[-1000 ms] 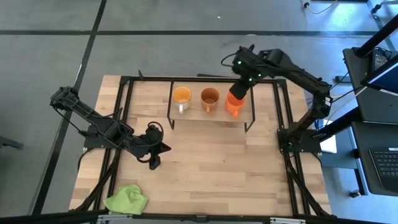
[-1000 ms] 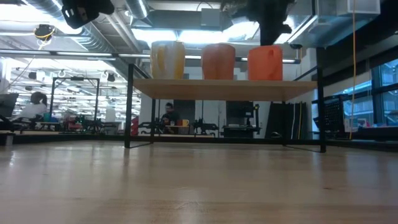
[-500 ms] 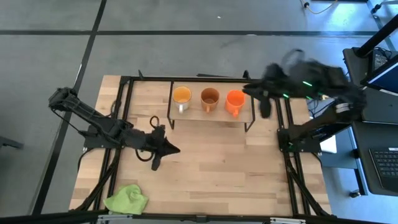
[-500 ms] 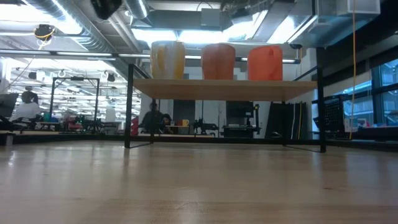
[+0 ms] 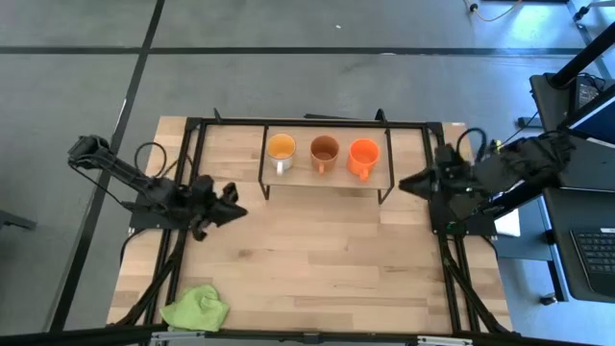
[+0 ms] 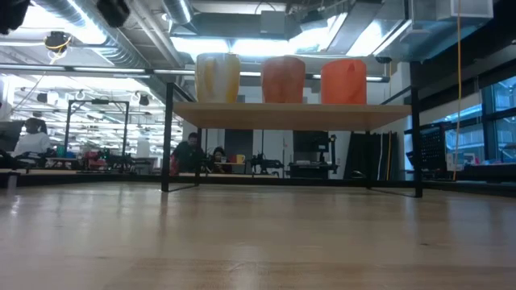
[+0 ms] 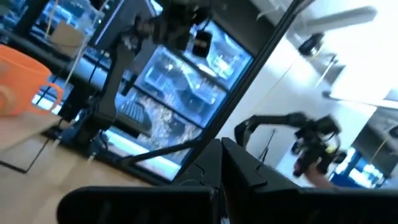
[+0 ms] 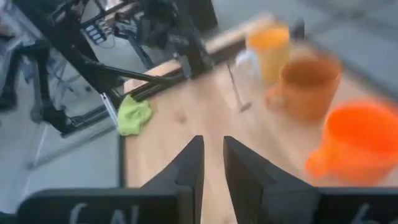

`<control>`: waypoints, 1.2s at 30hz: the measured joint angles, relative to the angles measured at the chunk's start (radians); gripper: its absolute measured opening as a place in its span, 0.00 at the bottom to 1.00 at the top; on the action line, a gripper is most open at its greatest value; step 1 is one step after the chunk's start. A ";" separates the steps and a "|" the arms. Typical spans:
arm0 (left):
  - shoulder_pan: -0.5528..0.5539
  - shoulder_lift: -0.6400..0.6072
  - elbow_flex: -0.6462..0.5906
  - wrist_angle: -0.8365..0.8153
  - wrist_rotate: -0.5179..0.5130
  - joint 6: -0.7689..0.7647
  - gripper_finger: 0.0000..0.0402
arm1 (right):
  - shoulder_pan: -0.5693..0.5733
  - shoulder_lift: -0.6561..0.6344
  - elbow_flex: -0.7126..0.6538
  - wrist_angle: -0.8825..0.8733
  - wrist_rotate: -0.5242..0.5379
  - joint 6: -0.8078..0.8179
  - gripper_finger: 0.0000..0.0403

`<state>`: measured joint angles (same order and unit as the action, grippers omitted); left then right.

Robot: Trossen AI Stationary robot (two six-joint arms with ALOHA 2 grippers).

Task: Stack small to large cups/mugs on shelf
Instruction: Return to Home Position

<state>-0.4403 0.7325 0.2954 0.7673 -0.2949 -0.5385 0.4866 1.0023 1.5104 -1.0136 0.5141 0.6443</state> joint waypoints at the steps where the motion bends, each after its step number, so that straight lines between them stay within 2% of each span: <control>1: -0.007 -0.035 -0.016 -0.003 -0.004 0.000 0.00 | 0.006 -0.008 -0.026 0.003 -0.009 0.074 0.15; 3: -0.026 -0.095 -0.042 -0.002 0.002 -0.006 0.00 | 0.017 -0.018 -0.077 0.038 -0.009 0.083 0.15; 4: -0.033 -0.120 -0.053 -0.001 0.015 -0.003 0.00 | 0.022 -0.020 -0.098 0.096 -0.011 0.026 0.15; 5: -0.038 -0.143 -0.063 -0.005 0.028 -0.006 0.00 | 0.029 -0.023 -0.117 0.169 -0.018 -0.070 0.15; 8: -0.053 -0.188 -0.070 -0.012 0.060 -0.050 0.00 | 0.049 -0.037 -0.169 0.375 -0.140 -0.406 0.15; 12: -0.063 -0.261 -0.071 -0.039 0.127 0.228 0.00 | 0.046 -0.114 -0.251 0.518 -0.225 -0.619 0.15; 15: -0.063 -0.346 -0.071 -0.179 0.104 0.328 0.00 | 0.045 -0.199 -0.355 0.572 -0.282 -0.655 0.15; 18: -0.063 -0.441 -0.071 -0.392 0.028 0.312 0.00 | 0.047 -0.296 -0.489 0.688 -0.341 -0.686 0.15; 21: -0.062 -0.530 -0.071 -0.554 -0.011 0.309 0.00 | 0.045 -0.388 -0.608 0.767 -0.345 -0.707 0.15; 24: -0.062 -0.600 -0.071 -0.641 -0.034 0.321 0.00 | 0.023 -0.460 -0.688 0.818 -0.315 -0.713 0.15; 28: -0.062 -0.663 -0.062 -0.748 -0.143 0.328 0.00 | -0.033 -0.518 -0.733 0.823 -0.332 -0.707 0.15; 32: -0.062 -0.682 -0.015 -0.901 -0.296 0.256 0.00 | -0.102 -0.549 -0.745 0.781 -0.383 -0.710 0.15; 36: -0.062 -0.682 0.037 -0.987 -0.317 0.261 0.00 | -0.173 -0.576 -0.745 0.720 -0.383 -0.724 0.15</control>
<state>-0.5022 0.0505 0.3325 -0.2200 -0.6117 -0.2775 0.3140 0.4262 0.7658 -0.2937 0.1307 -0.0800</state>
